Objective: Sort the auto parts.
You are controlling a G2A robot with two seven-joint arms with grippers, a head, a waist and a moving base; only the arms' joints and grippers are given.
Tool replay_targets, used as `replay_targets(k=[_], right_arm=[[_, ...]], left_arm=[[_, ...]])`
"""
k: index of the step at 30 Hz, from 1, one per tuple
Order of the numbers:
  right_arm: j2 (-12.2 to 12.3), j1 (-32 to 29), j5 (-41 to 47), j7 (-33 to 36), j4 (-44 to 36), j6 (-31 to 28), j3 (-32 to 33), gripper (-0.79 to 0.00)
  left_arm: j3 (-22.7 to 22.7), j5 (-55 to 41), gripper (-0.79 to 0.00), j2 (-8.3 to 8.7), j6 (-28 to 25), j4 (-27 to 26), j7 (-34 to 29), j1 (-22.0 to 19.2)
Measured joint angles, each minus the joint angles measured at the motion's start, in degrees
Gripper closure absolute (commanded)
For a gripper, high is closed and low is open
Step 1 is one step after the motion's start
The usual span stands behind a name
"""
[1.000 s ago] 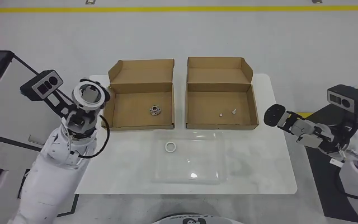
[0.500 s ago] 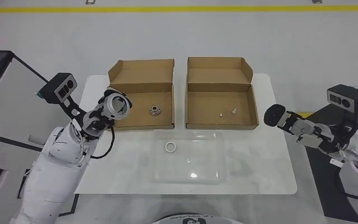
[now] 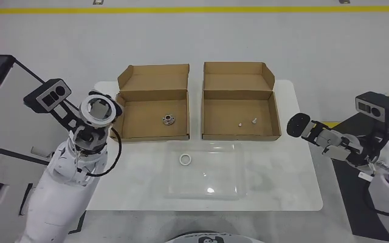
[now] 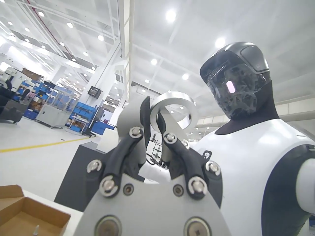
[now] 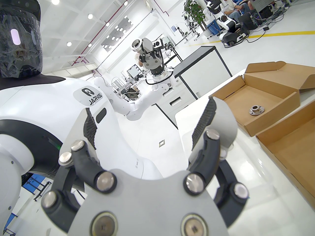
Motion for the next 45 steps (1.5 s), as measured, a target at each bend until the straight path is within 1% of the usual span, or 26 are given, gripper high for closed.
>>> replay_targets(k=[8, 14, 20, 29, 33, 45], right_arm=[[0.0, 0.0, 0.0, 0.0, 0.0, 0.0, 0.0, -0.785], [0.0, 0.0, 0.0, 0.0, 0.0, 0.0, 0.0, -0.785], [0.0, 0.0, 0.0, 0.0, 0.0, 0.0, 0.0, -0.785], [0.0, 0.0, 0.0, 0.0, 0.0, 0.0, 0.0, -0.785], [0.0, 0.0, 0.0, 0.0, 0.0, 0.0, 0.0, -0.785], [0.0, 0.0, 0.0, 0.0, 0.0, 0.0, 0.0, -0.785]], left_arm=[[-2.1, 0.5, 0.0, -0.76, 0.0, -0.7, -2.5, 2.0], [-3.6, 5.7, 0.0, -1.19, 0.0, -0.7, -4.6, 3.5], [-3.5, 8.7, 0.0, -1.66, 0.0, -1.3, -3.4, 4.4], [-3.2, 4.6, 0.0, -2.13, 0.2, -2.1, -0.1, 5.0], [-3.4, 2.5, 0.0, -2.16, 0.3, -2.1, -0.5, 5.0], [-3.4, 2.4, 0.0, -2.16, 0.3, -2.1, -0.6, 5.0]])
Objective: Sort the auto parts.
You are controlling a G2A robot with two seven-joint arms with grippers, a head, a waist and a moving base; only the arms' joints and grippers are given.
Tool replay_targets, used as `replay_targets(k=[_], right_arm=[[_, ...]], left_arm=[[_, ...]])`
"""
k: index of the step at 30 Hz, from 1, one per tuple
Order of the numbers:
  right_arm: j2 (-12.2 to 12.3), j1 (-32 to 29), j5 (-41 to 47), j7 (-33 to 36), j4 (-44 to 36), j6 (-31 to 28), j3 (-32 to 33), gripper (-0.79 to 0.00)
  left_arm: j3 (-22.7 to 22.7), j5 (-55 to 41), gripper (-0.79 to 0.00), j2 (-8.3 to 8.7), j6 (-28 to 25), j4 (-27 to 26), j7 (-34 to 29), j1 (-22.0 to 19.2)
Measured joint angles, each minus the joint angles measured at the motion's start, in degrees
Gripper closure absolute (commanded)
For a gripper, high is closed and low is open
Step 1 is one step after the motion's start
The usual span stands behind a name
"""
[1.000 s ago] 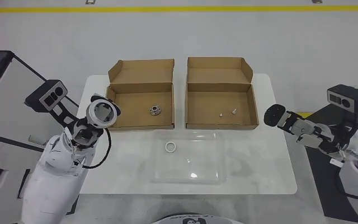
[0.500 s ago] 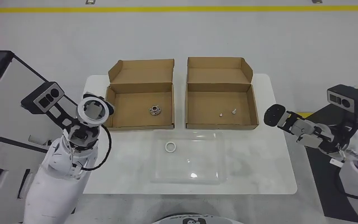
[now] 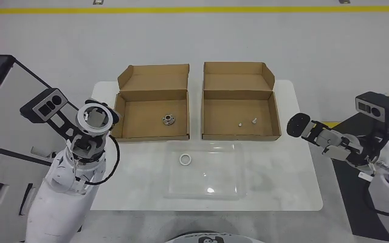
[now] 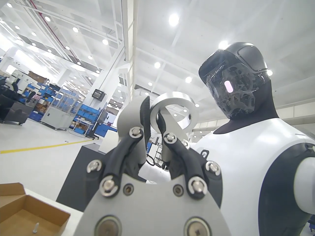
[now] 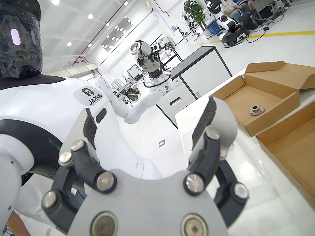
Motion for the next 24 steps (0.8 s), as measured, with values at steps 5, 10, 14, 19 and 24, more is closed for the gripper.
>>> replay_targets(k=[5, 10, 14, 19, 24], right_arm=[[0.0, 0.0, 0.0, 0.0, 0.0, 0.0, 0.0, -0.785], [0.0, 0.0, 0.0, 0.0, 0.0, 0.0, 0.0, -0.785], [0.0, 0.0, 0.0, 0.0, 0.0, 0.0, 0.0, -0.785], [0.0, 0.0, 0.0, 0.0, 0.0, 0.0, 0.0, -0.785], [0.0, 0.0, 0.0, 0.0, 0.0, 0.0, 0.0, -0.785]], left_arm=[[0.0, 0.0, 0.0, 0.0, 0.0, 0.0, 0.0, 0.0], [0.0, 0.1, 0.0, -0.02, 0.3, -0.1, 0.1, 0.0], [-0.2, 3.0, 0.0, -0.36, 3.6, -0.3, 1.2, -0.7], [0.4, 12.3, 0.0, -1.05, 11.6, 1.2, 3.6, -3.6], [1.0, 24.2, 0.0, -1.6, 22.4, 1.7, 6.3, -5.8]])
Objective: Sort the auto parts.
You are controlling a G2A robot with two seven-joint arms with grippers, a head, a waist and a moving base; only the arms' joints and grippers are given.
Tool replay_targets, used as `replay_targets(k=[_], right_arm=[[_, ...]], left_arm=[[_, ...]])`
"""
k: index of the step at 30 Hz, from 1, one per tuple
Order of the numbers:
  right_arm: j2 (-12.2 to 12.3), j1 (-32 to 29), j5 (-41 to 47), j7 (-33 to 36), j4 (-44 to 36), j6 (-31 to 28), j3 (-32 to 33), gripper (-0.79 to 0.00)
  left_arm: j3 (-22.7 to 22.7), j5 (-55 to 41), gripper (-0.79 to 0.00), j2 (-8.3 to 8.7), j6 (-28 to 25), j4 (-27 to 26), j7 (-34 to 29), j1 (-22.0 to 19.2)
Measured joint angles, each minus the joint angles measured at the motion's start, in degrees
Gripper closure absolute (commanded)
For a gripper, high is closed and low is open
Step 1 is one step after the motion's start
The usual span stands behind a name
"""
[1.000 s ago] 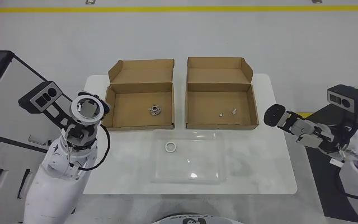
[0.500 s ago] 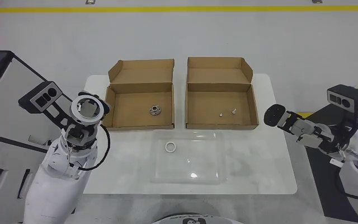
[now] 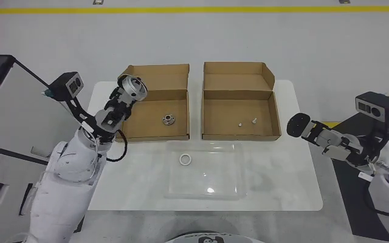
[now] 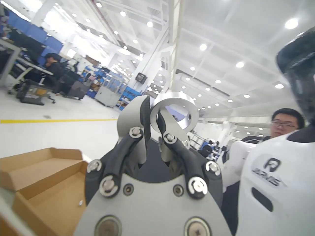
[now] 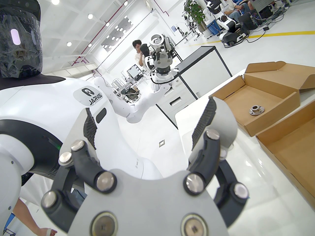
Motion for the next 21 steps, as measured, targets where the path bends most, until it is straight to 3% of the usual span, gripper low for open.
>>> replay_targets(k=[9, 21], right_arm=[[0.0, 0.0, 0.0, 0.0, 0.0, 0.0, 0.0, -0.785], [0.0, 0.0, 0.0, 0.0, 0.0, 0.0, 0.0, -0.785]], left_arm=[[0.7, 21.0, 0.0, -0.24, 16.9, 0.3, -1.5, -2.9], [4.9, 44.5, 0.0, -0.17, 29.9, 6.1, -14.1, -10.2]])
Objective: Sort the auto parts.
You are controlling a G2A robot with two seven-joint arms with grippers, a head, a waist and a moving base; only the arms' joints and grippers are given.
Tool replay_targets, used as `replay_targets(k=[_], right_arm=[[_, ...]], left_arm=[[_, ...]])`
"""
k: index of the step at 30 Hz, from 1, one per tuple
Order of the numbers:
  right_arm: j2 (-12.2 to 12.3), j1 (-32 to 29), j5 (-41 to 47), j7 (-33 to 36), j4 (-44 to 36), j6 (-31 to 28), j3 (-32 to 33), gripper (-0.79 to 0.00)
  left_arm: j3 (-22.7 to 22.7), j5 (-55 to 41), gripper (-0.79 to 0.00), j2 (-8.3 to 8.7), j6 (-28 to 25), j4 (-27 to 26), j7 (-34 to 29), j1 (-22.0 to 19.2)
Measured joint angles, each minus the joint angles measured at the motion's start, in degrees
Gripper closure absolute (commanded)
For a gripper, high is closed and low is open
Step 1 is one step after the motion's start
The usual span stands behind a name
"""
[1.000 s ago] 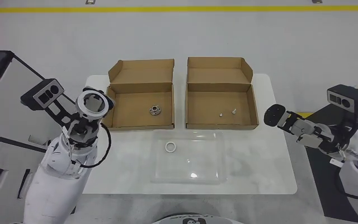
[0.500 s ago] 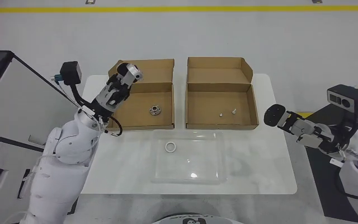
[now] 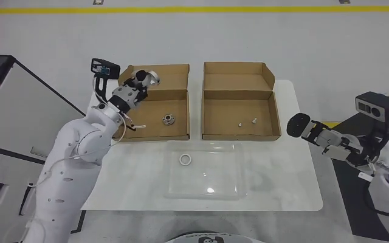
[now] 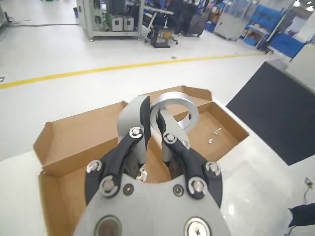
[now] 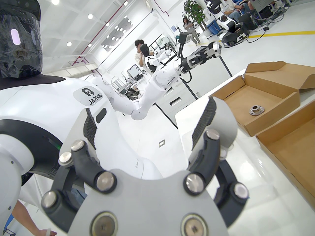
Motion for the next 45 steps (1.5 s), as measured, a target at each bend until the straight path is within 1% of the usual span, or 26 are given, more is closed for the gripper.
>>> replay_targets(k=[3, 14, 17, 21, 26, 27, 30, 33, 39, 45], right_arm=[[0.0, 0.0, 0.0, 0.0, 0.0, 0.0, 0.0, -0.785], [0.0, 0.0, 0.0, 0.0, 0.0, 0.0, 0.0, -0.785], [0.0, 0.0, 0.0, 0.0, 0.0, 0.0, 0.0, -0.785], [0.0, 0.0, 0.0, 0.0, 0.0, 0.0, 0.0, -0.785], [0.0, 0.0, 0.0, 0.0, 0.0, 0.0, 0.0, -0.785], [0.0, 0.0, 0.0, 0.0, 0.0, 0.0, 0.0, -0.785], [0.0, 0.0, 0.0, 0.0, 0.0, 0.0, 0.0, -0.785], [0.0, 0.0, 0.0, 0.0, 0.0, 0.0, 0.0, -0.785], [0.0, 0.0, 0.0, 0.0, 0.0, 0.0, 0.0, -0.785], [0.0, 0.0, 0.0, 0.0, 0.0, 0.0, 0.0, -0.785]], left_arm=[[1.4, 2.5, 0.0, -0.17, 2.4, 1.1, -2.5, -1.2], [1.9, 3.2, 0.0, -0.2, 2.6, 1.5, -2.9, -1.3], [3.0, 6.2, 0.0, -0.28, 4.6, 4.0, -6.4, -2.7], [6.7, 13.9, 0.0, -0.51, 7.1, 8.8, -15.5, -8.2], [12.1, 24.2, 0.0, -1.04, 7.4, 15.4, -25.5, -14.5], [13.7, 26.2, 0.0, -1.29, 7.5, 17.1, -28.3, -15.9], [17.7, 30.7, 0.0, -1.98, 6.6, 20.9, -32.6, -18.8], [20.9, 32.6, 0.0, -2.74, 5.6, 23.8, -34.7, -20.6], [25.4, 33.9, 0.0, -4.29, 5.7, 28.4, -36.7, -22.6], [28.3, 33.7, 0.0, -5.73, 6.5, 32.0, -37.7, -23.7]])
